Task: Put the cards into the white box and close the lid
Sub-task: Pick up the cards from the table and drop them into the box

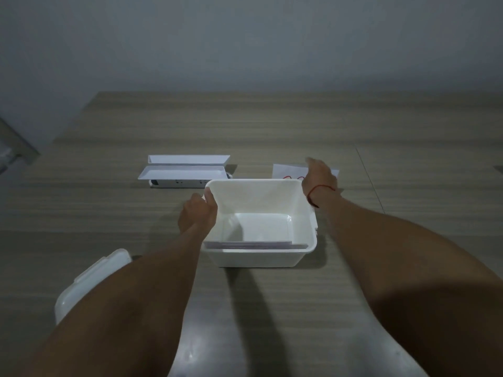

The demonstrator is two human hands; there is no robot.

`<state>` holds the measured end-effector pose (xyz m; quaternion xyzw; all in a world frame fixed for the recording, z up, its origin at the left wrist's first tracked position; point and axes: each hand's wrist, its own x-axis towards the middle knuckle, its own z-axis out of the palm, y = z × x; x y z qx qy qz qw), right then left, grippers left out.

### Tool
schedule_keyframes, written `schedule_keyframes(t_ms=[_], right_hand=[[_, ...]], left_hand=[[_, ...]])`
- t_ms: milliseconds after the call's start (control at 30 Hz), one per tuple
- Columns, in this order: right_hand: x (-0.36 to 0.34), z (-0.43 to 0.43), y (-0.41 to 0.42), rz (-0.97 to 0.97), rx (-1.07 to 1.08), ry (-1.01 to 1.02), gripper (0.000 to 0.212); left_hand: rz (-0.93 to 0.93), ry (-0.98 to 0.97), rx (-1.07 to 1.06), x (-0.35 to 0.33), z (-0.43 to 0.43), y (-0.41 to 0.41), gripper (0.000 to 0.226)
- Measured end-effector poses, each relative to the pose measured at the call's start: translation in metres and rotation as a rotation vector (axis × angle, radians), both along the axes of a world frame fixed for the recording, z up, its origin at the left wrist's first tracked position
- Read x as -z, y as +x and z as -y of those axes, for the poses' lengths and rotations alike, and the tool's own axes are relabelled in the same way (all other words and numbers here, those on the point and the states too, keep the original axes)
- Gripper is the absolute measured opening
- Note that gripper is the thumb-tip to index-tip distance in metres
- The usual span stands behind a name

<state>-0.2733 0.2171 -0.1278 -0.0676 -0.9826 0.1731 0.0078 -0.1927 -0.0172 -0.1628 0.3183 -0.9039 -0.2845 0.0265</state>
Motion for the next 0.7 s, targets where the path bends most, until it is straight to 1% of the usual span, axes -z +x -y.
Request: schedule_keyframes(t_ms=[67, 167, 267, 467, 633, 667, 700], right_hand=[[0.009, -0.005, -0.012, 0.003, -0.059, 0.060, 0.046], [0.024, -0.013, -0.025, 0.044, -0.032, 0.116, 0.040], [0.030, -0.014, -0.024, 0.010, -0.012, 0.176, 0.033], [0.021, -0.019, -0.015, -0.012, -0.046, 0.101, 0.026], [-0.020, -0.023, -0.005, -0.229, -0.056, 0.163, 0.025], [-0.031, -0.023, -0.003, -0.281, -0.063, 0.170, 0.026], [-0.041, -0.022, -0.001, -0.333, -0.070, 0.171, 0.027]], left_hand=[[0.007, 0.021, -0.013, 0.003, 0.002, -0.005, 0.065], [-0.003, 0.043, 0.006, 0.008, 0.005, -0.008, 0.066], [-0.004, 0.062, 0.009, 0.009, 0.005, -0.009, 0.065], [-0.004, 0.048, 0.057, 0.008, 0.003, -0.010, 0.062], [0.018, 0.072, 0.126, -0.002, -0.001, -0.006, 0.042], [0.038, 0.089, 0.141, -0.006, -0.003, -0.002, 0.040], [0.058, 0.109, 0.154, -0.009, -0.004, 0.003, 0.045]])
